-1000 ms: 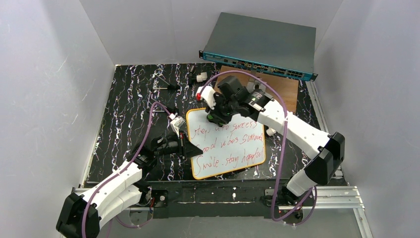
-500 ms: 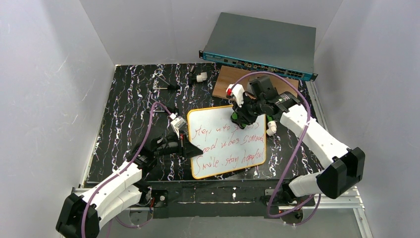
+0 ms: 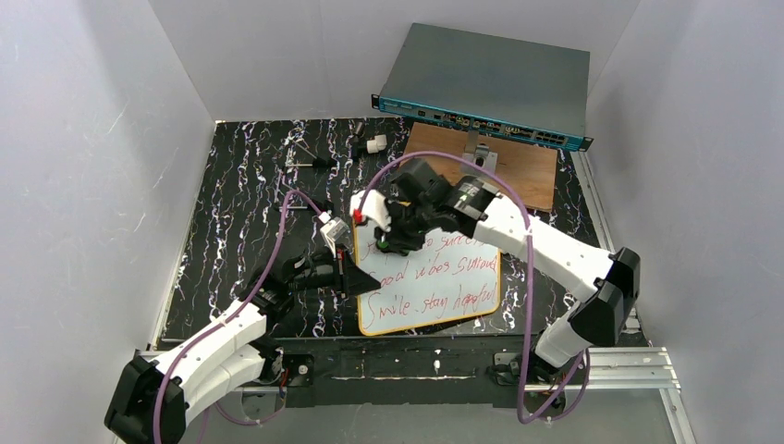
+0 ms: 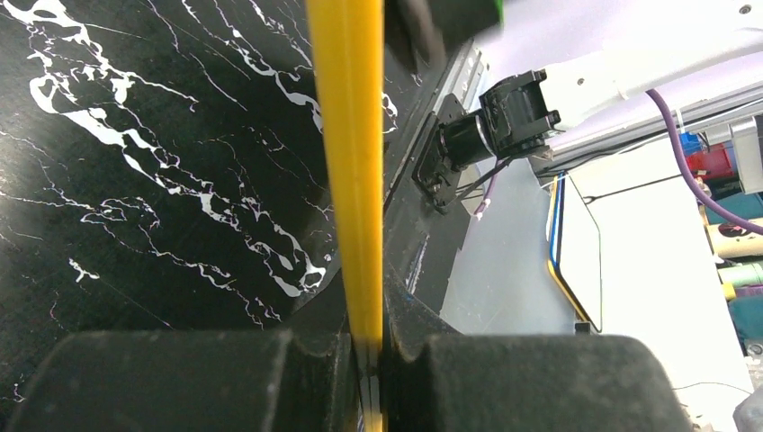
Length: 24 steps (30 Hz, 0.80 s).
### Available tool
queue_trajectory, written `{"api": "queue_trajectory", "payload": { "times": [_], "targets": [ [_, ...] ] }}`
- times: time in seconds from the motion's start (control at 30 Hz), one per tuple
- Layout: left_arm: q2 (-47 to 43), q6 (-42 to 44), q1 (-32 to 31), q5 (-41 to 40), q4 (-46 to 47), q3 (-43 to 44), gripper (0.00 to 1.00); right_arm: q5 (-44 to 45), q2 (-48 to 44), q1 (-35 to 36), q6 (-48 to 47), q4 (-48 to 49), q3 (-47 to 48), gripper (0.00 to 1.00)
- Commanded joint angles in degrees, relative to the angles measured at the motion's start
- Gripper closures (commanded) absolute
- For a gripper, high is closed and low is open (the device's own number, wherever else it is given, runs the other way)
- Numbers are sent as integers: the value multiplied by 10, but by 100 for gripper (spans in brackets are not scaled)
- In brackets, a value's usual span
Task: Erase the whiteboard
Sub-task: Erase the whiteboard at the center of the board.
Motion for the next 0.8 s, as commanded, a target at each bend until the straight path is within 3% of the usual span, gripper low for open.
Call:
{"api": "queue_trajectory", "payload": {
  "times": [0.0, 0.3, 0.47, 0.5, 0.6, 0.77],
  "targets": [
    [-28, 3, -4, 35, 89, 18, 100, 45, 15, 49, -32, -29, 40, 99],
    [-19, -17, -5, 28, 99, 18, 100, 150, 28, 62, -17, 2, 59, 99],
    [-6, -42, -4, 23, 99, 27, 100, 190, 44, 179, -44, 2, 25, 99],
    [-8, -49, -4, 23, 103, 25, 100, 202, 48, 183, -44, 6, 26, 99],
    [-12, -53, -4, 23, 105, 21, 100, 346, 62, 171, -44, 87, 33, 99],
    [-18, -57, -4, 20, 102, 22, 100, 395, 68, 155, -48, 104, 49, 99]
  ]
}}
